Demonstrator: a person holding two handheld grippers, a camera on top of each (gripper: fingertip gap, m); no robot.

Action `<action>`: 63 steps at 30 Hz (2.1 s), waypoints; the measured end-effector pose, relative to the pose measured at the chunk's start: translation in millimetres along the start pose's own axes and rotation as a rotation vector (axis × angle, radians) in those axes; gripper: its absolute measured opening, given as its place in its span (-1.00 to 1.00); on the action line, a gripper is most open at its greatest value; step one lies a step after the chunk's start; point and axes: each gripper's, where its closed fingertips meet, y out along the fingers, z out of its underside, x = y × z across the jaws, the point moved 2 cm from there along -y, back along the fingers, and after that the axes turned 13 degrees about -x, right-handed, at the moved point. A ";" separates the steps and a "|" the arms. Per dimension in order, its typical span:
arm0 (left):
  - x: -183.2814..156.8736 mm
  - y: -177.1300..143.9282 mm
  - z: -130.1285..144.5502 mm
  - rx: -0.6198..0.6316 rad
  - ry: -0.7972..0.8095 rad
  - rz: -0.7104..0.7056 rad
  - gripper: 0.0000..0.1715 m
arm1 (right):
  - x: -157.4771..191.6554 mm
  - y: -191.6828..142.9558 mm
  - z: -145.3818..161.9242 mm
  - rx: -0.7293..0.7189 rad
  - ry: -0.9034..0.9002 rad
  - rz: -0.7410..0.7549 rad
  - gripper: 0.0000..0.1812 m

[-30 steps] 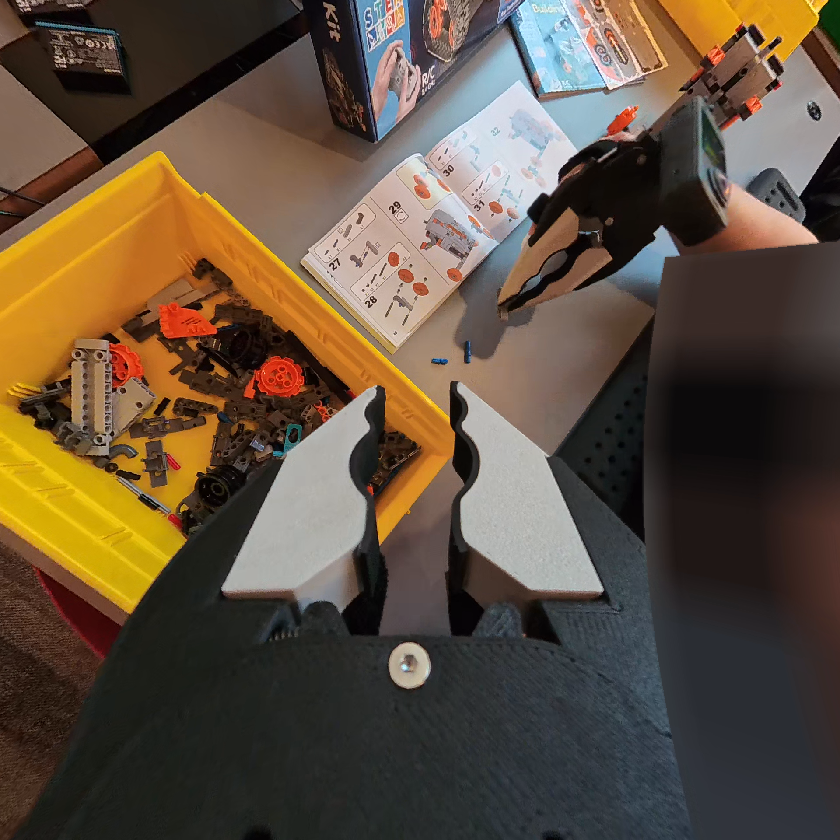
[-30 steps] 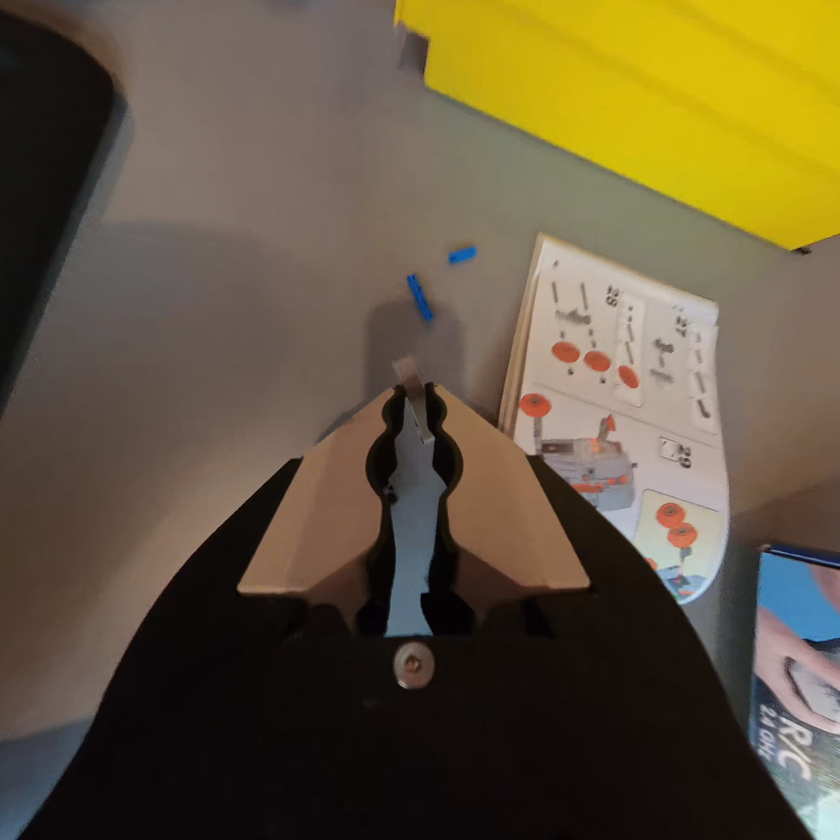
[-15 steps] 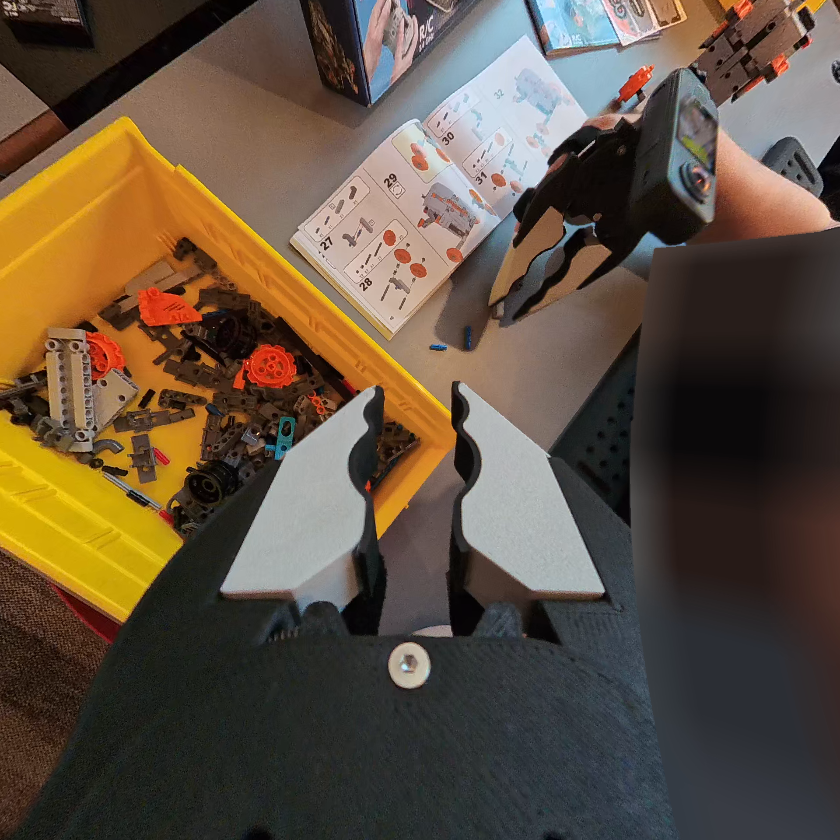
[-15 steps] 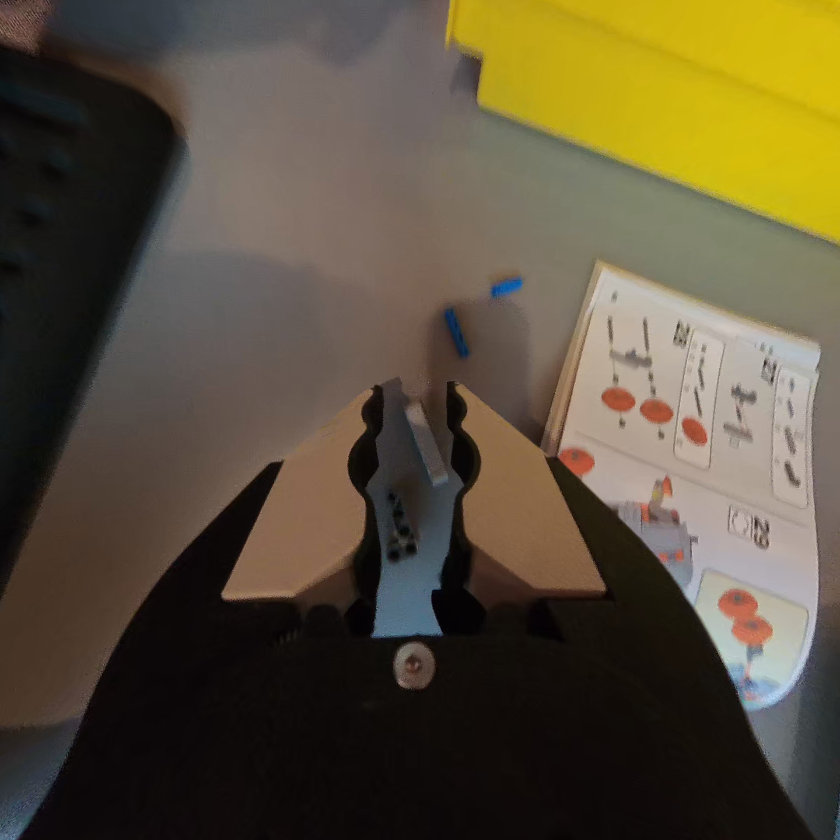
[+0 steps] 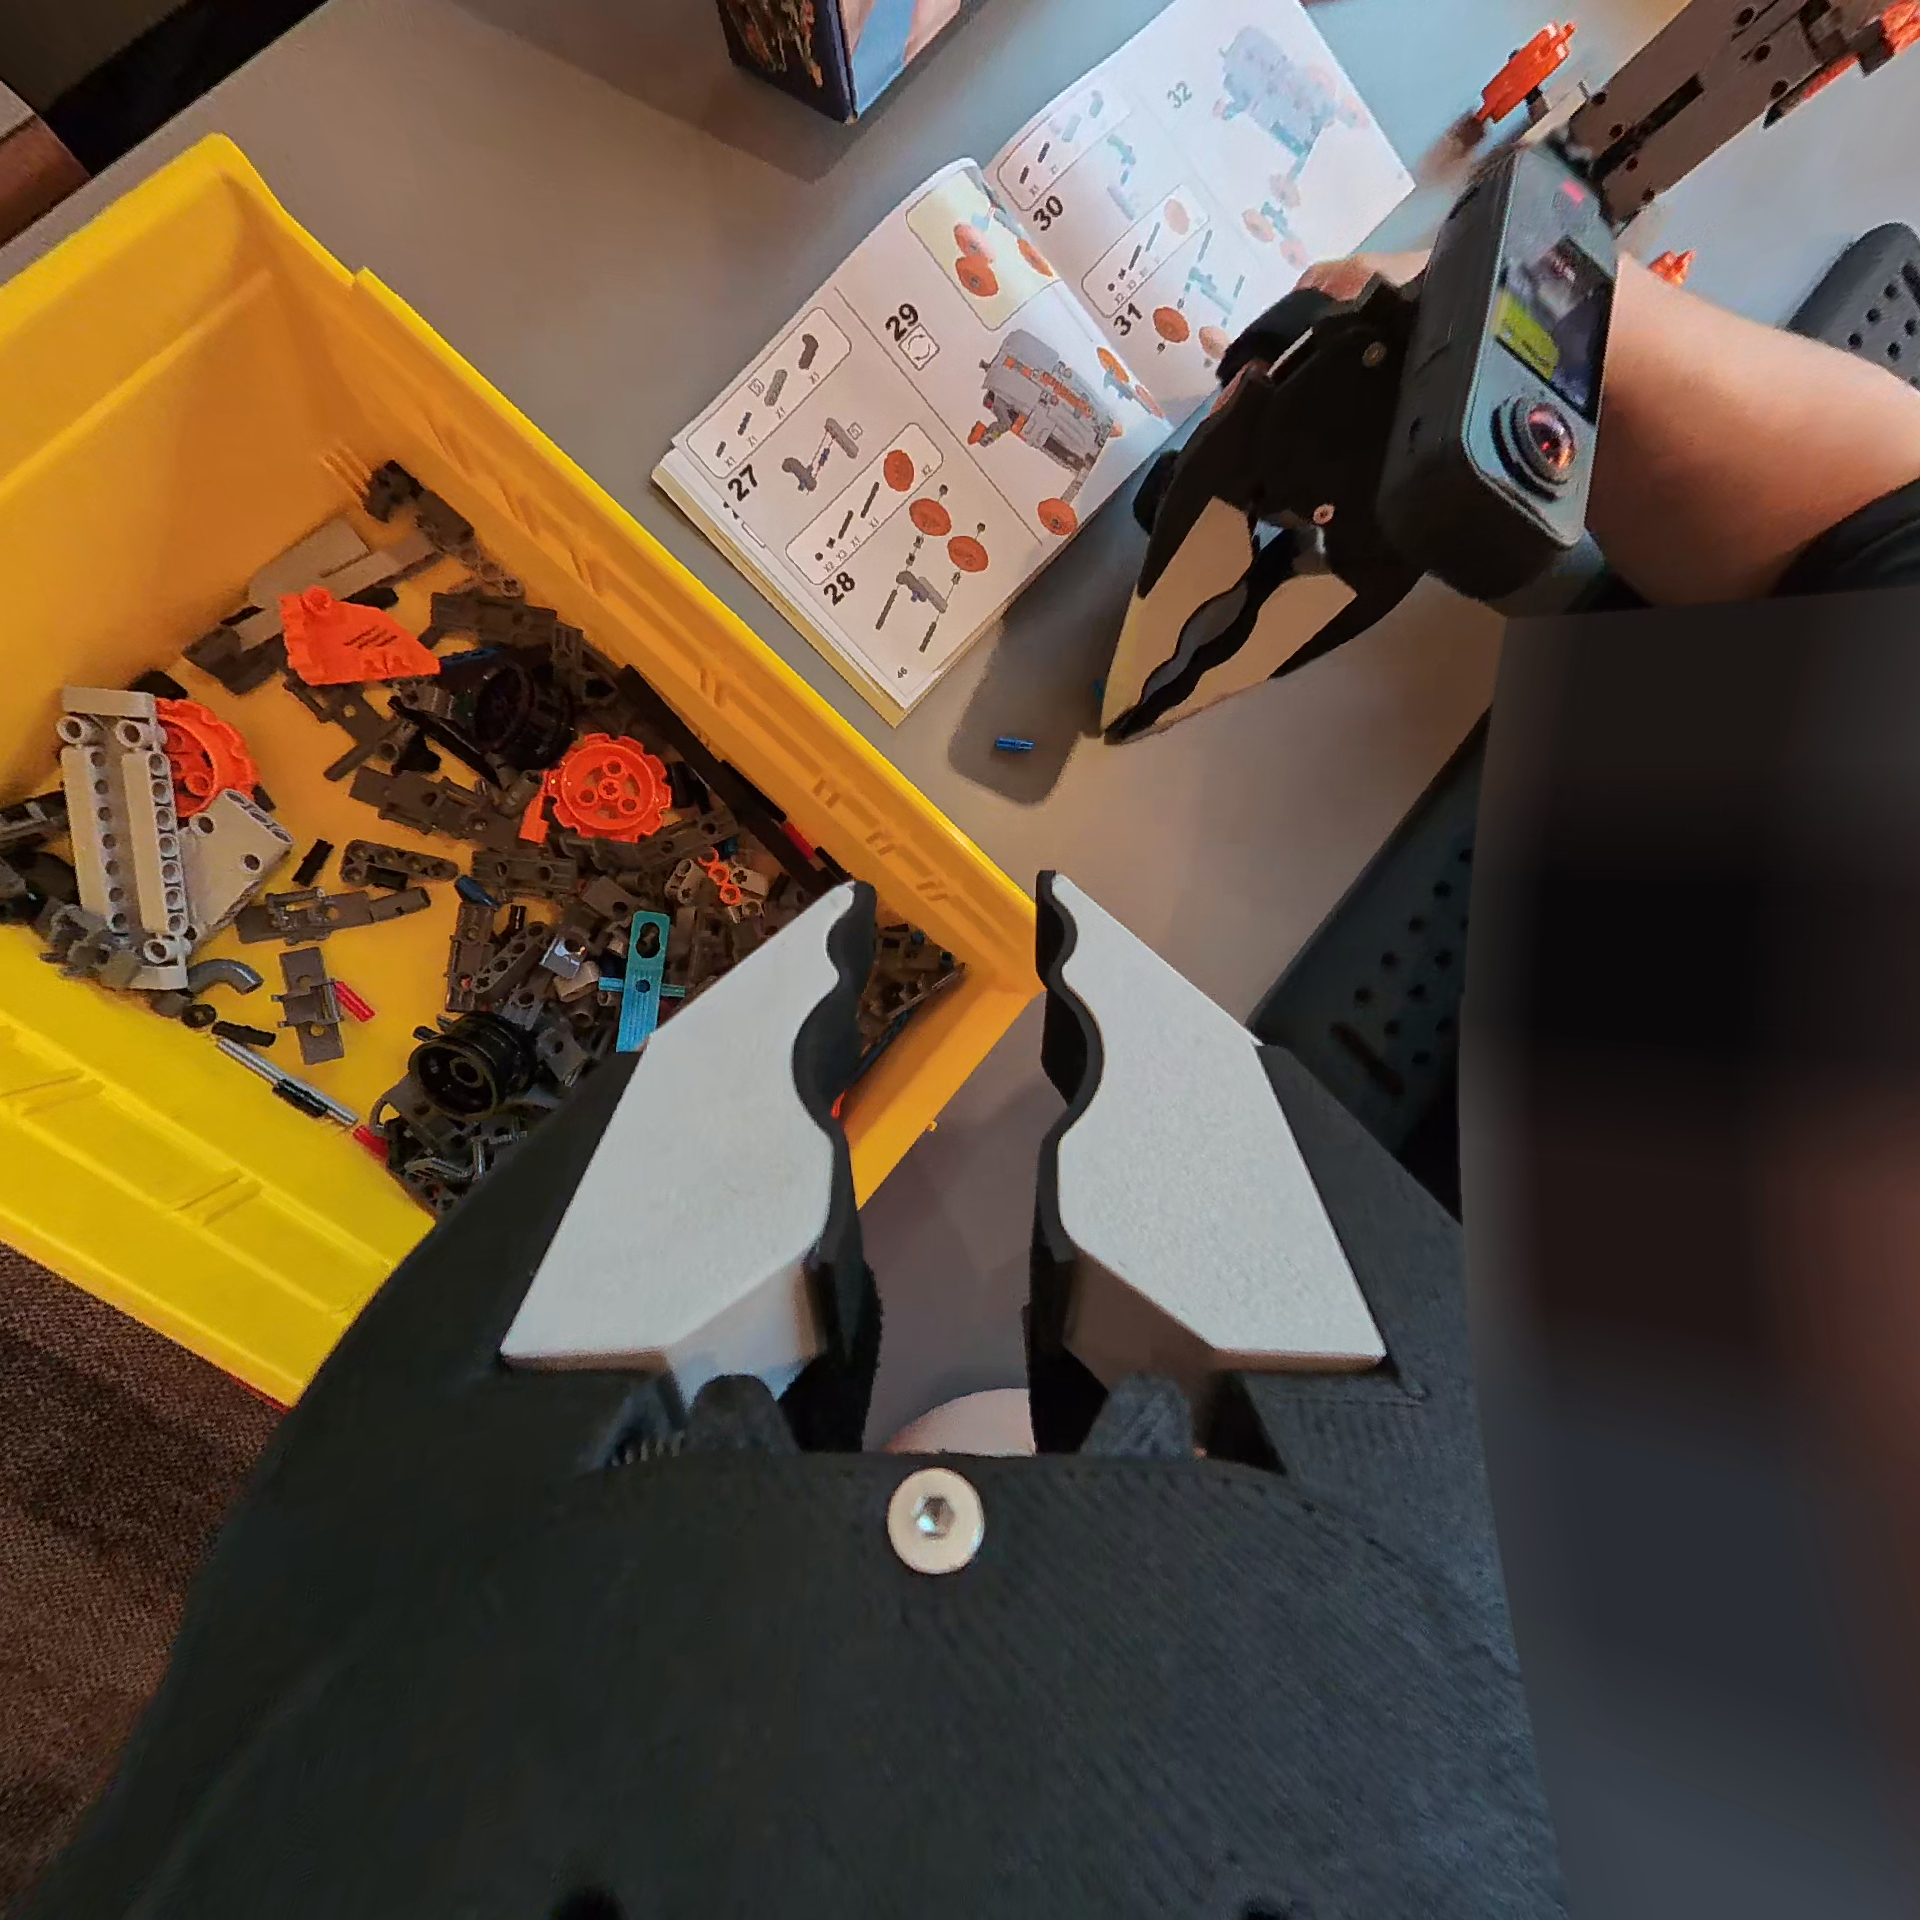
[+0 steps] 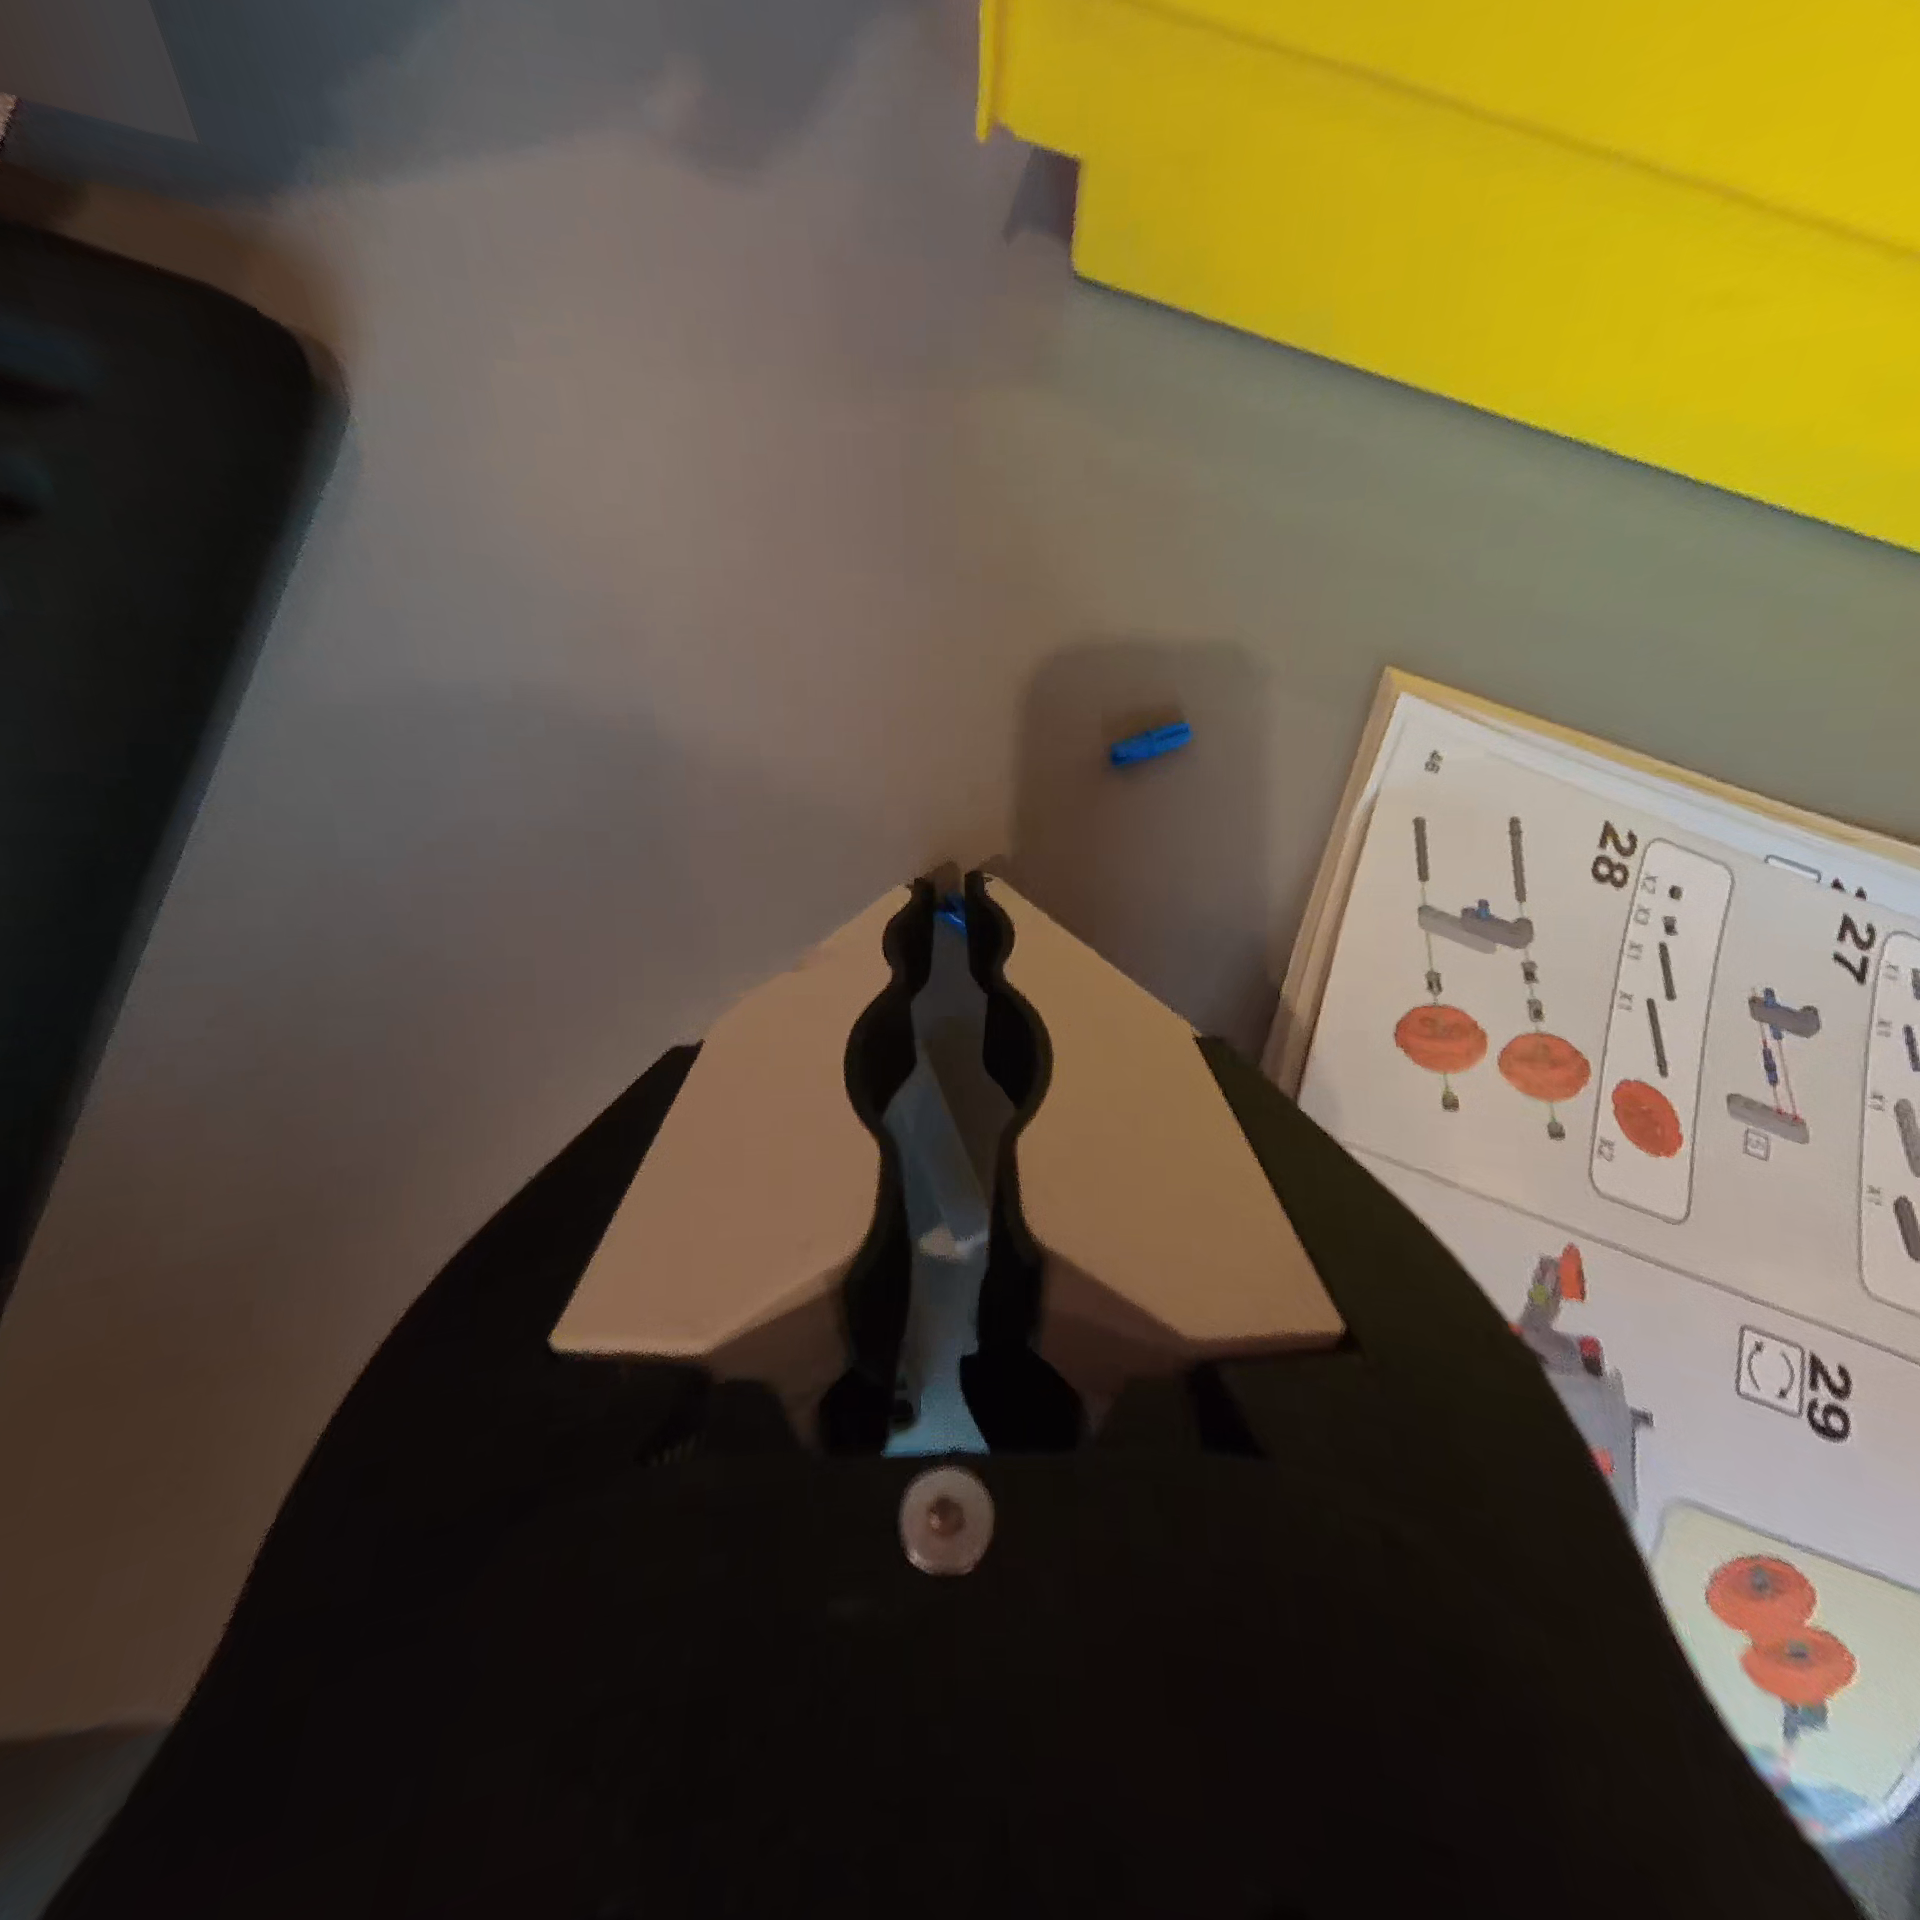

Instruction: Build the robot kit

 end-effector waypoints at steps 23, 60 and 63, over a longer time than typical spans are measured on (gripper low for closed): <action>0.7 -0.4 2.5 0.011 -0.003 -0.003 -0.65 | -31.1 30.9 -27.7 -0.087 0.166 0.173 -0.84; 6.7 12.5 8.6 0.076 -0.022 -0.004 -0.65 | 16.4 -76.5 58.5 -0.075 0.255 0.185 -0.65; 6.9 12.1 6.5 0.064 -0.025 -0.001 -0.65 | 14.8 -73.6 62.7 -0.068 0.258 0.188 -0.73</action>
